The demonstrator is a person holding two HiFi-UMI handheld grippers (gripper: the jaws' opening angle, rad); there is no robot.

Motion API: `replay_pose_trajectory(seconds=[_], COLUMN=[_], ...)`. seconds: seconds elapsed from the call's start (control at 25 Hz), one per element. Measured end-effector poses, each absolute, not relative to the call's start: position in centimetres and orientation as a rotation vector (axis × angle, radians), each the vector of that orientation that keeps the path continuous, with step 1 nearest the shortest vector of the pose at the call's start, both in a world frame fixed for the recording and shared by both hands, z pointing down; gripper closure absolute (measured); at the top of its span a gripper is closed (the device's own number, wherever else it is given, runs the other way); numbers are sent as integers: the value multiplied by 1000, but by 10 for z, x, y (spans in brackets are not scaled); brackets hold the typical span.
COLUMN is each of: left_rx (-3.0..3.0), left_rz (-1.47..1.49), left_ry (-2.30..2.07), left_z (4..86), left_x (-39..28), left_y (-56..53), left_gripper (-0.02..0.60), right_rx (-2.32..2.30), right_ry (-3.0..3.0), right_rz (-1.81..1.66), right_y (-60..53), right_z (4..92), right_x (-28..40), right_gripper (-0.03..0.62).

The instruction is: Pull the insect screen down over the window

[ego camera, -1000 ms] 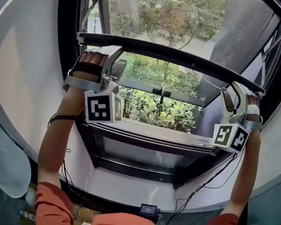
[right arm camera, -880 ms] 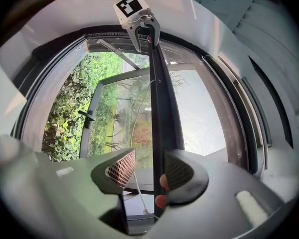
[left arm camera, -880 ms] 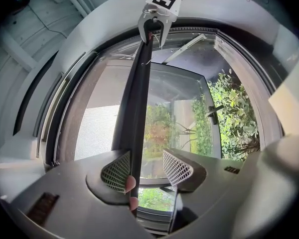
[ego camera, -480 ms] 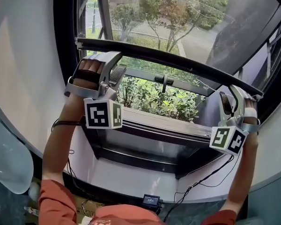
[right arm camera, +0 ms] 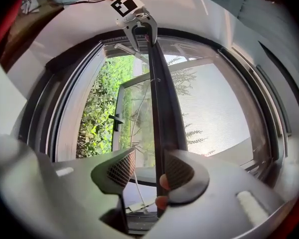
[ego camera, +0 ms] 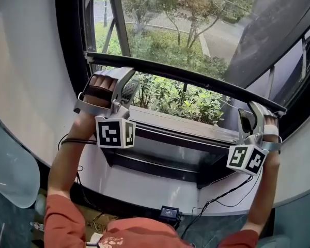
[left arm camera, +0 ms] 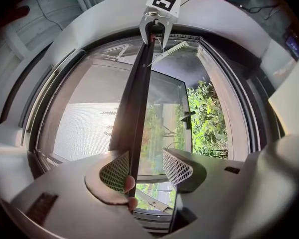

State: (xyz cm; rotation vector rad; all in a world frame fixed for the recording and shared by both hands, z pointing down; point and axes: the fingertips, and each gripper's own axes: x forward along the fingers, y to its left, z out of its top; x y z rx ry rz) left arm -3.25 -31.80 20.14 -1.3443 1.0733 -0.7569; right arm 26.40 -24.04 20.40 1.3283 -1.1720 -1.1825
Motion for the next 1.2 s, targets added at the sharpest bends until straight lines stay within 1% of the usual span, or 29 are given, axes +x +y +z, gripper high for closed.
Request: replay_pose_trajectory(seconds=[0.28,0.52,0.8,1.2], left_rx=[-1390,-1392,-1448,-1495], left_rz=[-768,-818,-869,-911], left_ry=[1074,1027,993,959], left_z=[205,261,306,339], left_x=[-33,-35,-36,-36], left_y=[-318,-313,-311,-309], left_gripper=[376,376,376,376], right_rx=[1318,1299,1266,1255], right_ry=[-1237,-1276,-1348,-1410], right_rz=[-1140,-1087,-1002,-925], right_y=[-240,-235,-233,-232], right_z=[204,264,309,340], right_x=[262,260,259,258], right_gripper=[408,408,407,407])
